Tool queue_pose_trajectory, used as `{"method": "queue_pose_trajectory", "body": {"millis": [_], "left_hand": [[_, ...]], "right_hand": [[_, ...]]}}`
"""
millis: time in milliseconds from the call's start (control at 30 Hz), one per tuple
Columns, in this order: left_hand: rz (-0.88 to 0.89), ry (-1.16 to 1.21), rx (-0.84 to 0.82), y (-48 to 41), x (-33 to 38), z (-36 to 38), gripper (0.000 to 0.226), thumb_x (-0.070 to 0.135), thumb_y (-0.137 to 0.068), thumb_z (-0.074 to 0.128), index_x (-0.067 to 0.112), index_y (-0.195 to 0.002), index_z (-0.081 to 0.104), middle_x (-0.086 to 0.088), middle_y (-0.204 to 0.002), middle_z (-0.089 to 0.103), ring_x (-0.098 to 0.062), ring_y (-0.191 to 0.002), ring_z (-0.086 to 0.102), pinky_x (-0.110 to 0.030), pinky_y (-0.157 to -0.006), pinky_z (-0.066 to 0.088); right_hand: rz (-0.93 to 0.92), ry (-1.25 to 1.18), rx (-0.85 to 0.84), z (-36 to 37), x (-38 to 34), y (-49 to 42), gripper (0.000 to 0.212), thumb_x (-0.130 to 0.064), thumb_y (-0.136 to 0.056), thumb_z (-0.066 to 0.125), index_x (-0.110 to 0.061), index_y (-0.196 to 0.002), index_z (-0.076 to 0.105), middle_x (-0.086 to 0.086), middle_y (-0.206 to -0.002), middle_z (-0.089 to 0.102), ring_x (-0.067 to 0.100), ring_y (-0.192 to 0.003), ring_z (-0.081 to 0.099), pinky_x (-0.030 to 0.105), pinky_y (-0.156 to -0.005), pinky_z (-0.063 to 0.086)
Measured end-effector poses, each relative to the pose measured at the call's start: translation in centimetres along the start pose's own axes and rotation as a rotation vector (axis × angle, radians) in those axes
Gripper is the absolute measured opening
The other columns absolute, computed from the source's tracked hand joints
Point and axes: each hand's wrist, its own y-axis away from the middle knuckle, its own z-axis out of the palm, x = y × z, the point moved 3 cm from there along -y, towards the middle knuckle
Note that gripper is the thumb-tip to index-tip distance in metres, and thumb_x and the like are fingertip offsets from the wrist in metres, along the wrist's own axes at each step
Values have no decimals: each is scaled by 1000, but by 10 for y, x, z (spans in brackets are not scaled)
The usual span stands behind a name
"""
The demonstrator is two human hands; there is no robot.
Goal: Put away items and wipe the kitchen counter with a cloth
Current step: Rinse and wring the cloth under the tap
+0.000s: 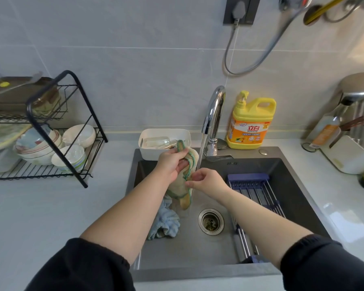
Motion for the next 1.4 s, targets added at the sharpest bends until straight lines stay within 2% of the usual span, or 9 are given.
{"method": "queue_pose_trajectory", "body": {"millis": [133, 267, 567, 733, 900, 1000, 1200, 1267, 1400], "left_hand": [[-44, 71, -12, 0, -4, 7, 8, -1, -92, 54, 2, -90, 61, -10, -81, 64, -14, -66, 66, -22, -59, 57], [-80, 121, -28, 1, -16, 13, 11, -1, -95, 49, 1, -92, 60, -12, -88, 62, -18, -78, 62, -22, -61, 57], [-124, 85, -31, 2, -24, 28, 15, 1, -97, 45, 4, -91, 58, -11, -87, 63, -19, -77, 63, -25, -58, 57], [101, -684, 21, -17, -11, -7, 17, 18, -98, 49, 10, -96, 64, -10, -98, 65, -24, -90, 61, -34, -85, 50], [135, -1225, -229, -10, 3, -43, 11, 24, -84, 71, 15, -91, 70, 6, -77, 65, -7, -70, 58, -18, -61, 43], [42, -1602, -280, -11, 2, -58, 20, 26, -83, 72, 8, -90, 72, -4, -81, 68, -14, -73, 58, -29, -67, 46], [142, -1288, 69, -9, 7, -70, 19, 30, -82, 73, 18, -71, 65, 2, -70, 64, -12, -68, 58, -24, -57, 41], [164, -1104, 12, -4, 13, -59, 5, 19, -81, 74, 17, -80, 69, 2, -78, 66, -13, -79, 60, -22, -66, 43], [243, -1067, -219, 7, 26, -26, 22, 1, -78, 72, 20, -89, 67, -7, -88, 67, -15, -85, 60, -20, -72, 48]], "right_hand": [[-3, -4, 147, -7, 3, -6, 5, -12, -81, 69, -12, -85, 72, -2, -76, 65, 12, -75, 58, 24, -73, 44], [8, -89, 75, -14, 9, -2, 21, -6, -82, 68, -8, -102, 68, 6, -93, 70, 15, -87, 65, 19, -76, 48], [0, -96, 240, -34, 13, -3, 6, -8, -84, 66, -11, -79, 69, -4, -65, 59, 6, -60, 50, 21, -61, 41], [87, -217, 296, -69, 11, -11, 14, -11, -92, 54, -8, -83, 64, 11, -83, 63, 23, -81, 56, 39, -82, 49], [45, -185, 346, -107, -10, -15, 22, -16, -95, 54, -17, -73, 58, 4, -78, 59, 19, -78, 55, 40, -82, 52], [8, -123, 291, -112, -19, -13, 18, -16, -94, 56, -16, -76, 61, 5, -77, 59, 18, -72, 54, 37, -74, 54], [-55, -75, 230, -117, -22, -8, 17, -10, -91, 60, -14, -74, 64, 4, -72, 59, 15, -67, 53, 20, -55, 45], [-3, -20, 58, -113, -19, -9, 9, -8, -90, 61, -12, -86, 68, 6, -80, 64, 19, -75, 59, 21, -57, 48], [9, 154, -158, -81, -14, -9, 30, -10, -89, 62, -18, -118, 63, 8, -97, 66, 17, -81, 64, 18, -61, 51]]}}
